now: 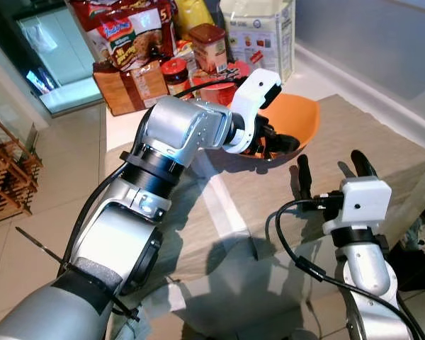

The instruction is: Setting the table

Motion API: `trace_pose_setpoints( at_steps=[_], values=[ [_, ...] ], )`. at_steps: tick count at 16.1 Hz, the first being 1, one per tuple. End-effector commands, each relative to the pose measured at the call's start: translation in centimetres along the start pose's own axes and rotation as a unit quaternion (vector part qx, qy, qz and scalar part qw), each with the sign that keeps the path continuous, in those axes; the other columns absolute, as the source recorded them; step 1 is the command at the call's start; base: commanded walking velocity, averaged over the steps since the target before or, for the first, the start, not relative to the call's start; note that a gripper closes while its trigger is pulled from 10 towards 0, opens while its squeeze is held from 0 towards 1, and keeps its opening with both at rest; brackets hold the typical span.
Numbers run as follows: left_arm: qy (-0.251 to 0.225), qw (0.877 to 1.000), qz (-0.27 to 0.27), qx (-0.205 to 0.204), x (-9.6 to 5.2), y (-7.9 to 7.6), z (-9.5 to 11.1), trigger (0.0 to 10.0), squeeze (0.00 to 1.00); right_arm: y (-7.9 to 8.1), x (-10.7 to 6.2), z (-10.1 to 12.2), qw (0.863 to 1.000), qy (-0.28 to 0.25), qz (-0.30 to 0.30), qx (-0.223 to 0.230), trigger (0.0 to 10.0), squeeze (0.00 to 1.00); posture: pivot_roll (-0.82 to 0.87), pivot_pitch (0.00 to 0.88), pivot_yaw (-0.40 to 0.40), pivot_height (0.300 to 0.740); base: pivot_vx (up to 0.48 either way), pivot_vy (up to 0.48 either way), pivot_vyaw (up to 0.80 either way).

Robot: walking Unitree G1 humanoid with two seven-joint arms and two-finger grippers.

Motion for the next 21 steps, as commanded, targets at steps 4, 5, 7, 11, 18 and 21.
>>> trace_pose_setpoints(
  at_steps=[4, 5, 7, 11, 18, 21],
  values=[
    [0.013, 1.000, 0.020, -0.015, -0.1, 1.2, 0.0, 10.0, 0.00, 0.4, -0.6, 0.2, 1.000, 0.002, 0.004, 0.003, 10.0, 0.00, -0.25, 0.000, 0.234, 0.722, 0.000, 0.000, 0.00],
    [0.011, 1.000, 0.020, -0.017, -0.1, 1.2, 0.1, 10.0, 0.00, 0.4, -0.6, 0.2, 1.000, 0.002, 0.004, 0.003, 10.0, 0.00, -0.25, 0.000, 0.234, 0.722, 0.000, 0.000, 0.00],
    [0.002, 0.999, 0.027, -0.024, -0.1, 1.6, 0.5, 10.0, 0.00, 0.4, -0.8, 0.2, 1.000, 0.006, 0.003, 0.001, 10.0, 0.00, -0.25, 0.000, 0.234, 0.722, 0.000, 0.000, 0.00],
    [0.000, 0.999, 0.042, -0.030, 0.0, 2.1, 0.6, 10.0, 0.00, 0.3, -0.9, 0.2, 1.000, 0.008, 0.003, -0.002, 10.0, 0.00, -0.26, 0.000, 0.230, 0.722, 0.000, 0.000, 0.00],
    [-0.015, 0.995, 0.092, -0.045, -0.8, 3.8, 1.2, 10.0, 0.00, 0.3, -1.0, 0.1, 1.000, 0.014, 0.007, -0.002, 10.0, 0.00, -0.24, 0.000, 0.214, 0.722, 0.000, 0.000, 0.00],
    [-0.003, 0.992, 0.111, -0.060, -1.5, 4.8, 0.7, 10.0, 0.00, 0.4, -1.0, 0.0, 1.000, 0.015, 0.012, -0.002, 10.0, 0.00, -0.23, 0.000, 0.207, 0.722, 0.000, 0.000, 0.00]
  ],
)
Point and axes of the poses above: a point about 5 cm out from each wrist's last joint towards the gripper, its own x axis pointing out of the wrist towards the gripper, its own z axis along the axis of the wrist's last joint, y = z × x, the point moved 2 cm from there along x, pointing out of the wrist towards the gripper, and after that the axes turned 8 degrees about -x, right-handed, at the moved point
